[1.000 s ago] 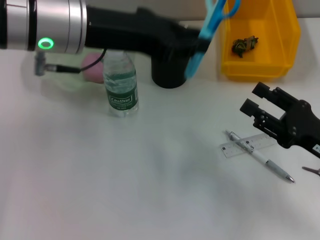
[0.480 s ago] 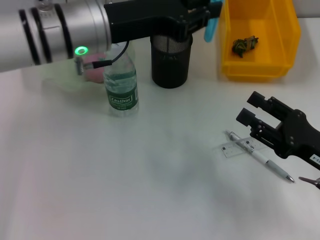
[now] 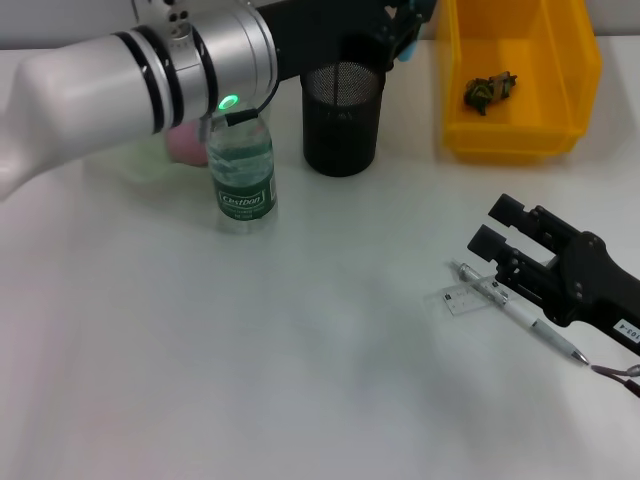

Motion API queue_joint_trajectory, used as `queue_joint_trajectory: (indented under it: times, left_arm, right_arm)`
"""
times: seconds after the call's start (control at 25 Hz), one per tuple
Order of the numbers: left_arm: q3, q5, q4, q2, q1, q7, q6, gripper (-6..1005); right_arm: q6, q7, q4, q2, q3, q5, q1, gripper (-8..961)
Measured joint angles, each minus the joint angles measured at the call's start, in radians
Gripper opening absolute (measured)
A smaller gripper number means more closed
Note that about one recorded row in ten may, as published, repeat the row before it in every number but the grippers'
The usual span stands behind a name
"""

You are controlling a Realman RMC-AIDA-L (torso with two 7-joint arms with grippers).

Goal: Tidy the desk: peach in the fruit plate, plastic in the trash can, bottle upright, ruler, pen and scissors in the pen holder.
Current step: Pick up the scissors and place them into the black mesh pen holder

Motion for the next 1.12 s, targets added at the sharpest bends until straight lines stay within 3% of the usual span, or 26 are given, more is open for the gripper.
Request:
queue_joint_trajectory:
  times: [0.4,1.12]
  left_arm:
    - [0.071,-0.002,-0.005,-0.001,-0.014,0.000,-0.187,243]
    - [0.108,-0.034,-0.077,-0.002,-0.023,-0.010,-0.257,250]
  right_arm:
    - [0.000,0.000,0.009,0.001,0.004,0.003,0.000,662]
    - [0.004,0.000,0.009,0.000,0.003,0.006,0.015,662]
